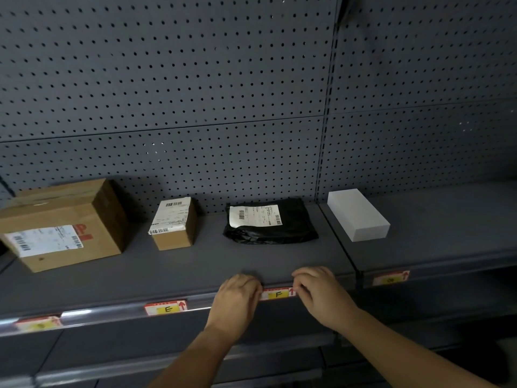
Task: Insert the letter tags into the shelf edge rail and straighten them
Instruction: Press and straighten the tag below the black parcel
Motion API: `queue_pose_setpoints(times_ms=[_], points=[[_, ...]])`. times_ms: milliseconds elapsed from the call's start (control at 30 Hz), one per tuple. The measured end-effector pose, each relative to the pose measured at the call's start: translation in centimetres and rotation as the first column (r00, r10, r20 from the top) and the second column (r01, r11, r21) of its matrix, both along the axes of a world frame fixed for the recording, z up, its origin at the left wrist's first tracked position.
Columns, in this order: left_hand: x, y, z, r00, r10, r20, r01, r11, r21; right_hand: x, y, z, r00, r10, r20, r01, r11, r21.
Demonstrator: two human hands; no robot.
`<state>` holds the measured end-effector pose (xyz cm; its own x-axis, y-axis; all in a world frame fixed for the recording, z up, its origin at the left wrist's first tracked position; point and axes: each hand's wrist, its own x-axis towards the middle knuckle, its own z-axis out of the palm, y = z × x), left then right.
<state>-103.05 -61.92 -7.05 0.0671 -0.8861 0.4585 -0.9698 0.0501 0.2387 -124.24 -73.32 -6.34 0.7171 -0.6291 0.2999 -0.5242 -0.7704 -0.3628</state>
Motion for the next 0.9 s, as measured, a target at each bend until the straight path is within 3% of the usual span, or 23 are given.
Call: queue_pose_setpoints(times_ms=[900], points=[[-1.1, 0.1, 0.2, 0.996, 0.072, -0.043, -0.070, 0.997, 0.032, -0.3, -0.2, 0.9, 0.998, 0.055, -0.018, -0.056, 0.998, -0.033]])
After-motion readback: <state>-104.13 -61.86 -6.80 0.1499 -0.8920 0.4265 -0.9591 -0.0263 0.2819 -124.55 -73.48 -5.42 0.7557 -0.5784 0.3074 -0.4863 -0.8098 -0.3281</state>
